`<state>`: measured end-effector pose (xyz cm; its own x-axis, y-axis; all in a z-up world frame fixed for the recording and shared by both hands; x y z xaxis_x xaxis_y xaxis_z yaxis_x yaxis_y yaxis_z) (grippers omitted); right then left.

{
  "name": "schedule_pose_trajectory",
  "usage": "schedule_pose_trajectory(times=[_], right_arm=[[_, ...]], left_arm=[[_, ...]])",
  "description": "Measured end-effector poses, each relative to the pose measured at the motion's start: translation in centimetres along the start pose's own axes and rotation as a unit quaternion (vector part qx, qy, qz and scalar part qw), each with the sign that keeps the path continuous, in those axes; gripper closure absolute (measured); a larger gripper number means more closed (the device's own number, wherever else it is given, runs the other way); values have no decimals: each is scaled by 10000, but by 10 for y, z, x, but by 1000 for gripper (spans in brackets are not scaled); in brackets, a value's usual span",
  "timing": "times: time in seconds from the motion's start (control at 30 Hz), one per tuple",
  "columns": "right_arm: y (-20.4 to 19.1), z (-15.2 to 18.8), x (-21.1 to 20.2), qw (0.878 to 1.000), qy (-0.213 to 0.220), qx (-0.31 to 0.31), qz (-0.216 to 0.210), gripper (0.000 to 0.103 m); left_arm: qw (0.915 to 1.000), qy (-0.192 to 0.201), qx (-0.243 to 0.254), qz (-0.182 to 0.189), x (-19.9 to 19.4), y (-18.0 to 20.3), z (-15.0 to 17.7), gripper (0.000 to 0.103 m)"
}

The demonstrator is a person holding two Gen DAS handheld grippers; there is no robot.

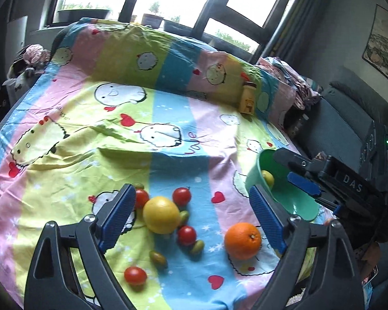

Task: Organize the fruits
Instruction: 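Move the right tool back toward the yellow grapefruit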

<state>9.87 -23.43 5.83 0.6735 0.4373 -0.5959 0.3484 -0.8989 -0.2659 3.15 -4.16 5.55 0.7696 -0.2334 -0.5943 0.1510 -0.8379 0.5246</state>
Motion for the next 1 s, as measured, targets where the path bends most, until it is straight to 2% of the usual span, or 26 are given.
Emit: schedule_pose_trajectory(times=[0.1,0.23,0.37,0.67,1.0], right_arm=[[-11,3,10,9998,-131,-131,-60,21],[-20,7,25,9990,-366,-233,-134,21],[-26,14,38,9975,-601,-266,-240,21],[-40,29,60,9938,-1008,-301,-360,21],[-50,40,73,9932,-1090,-271,-324,21]], left_arm=[[9995,2,-284,-96,1,-24,2,13],[9987,-106,-418,-279,8,-46,6,13],[9975,-260,-640,-164,14,-61,9,14],[9951,-595,-726,-311,30,-73,14,14],[9940,-801,-661,-332,40,-75,17,14]])
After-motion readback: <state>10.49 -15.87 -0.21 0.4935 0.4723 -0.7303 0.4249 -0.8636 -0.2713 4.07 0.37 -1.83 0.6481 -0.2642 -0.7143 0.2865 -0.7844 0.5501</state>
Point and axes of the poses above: each gripper's, at about its wrist camera, not at the fingertips, and x roughly the way its jaws point, y to its right, z to its underside, the point moved 2 cm from there along x, roughly the way its jaws point, and after that the axes turned 13 degrees about -x, right-handed, at the moved point
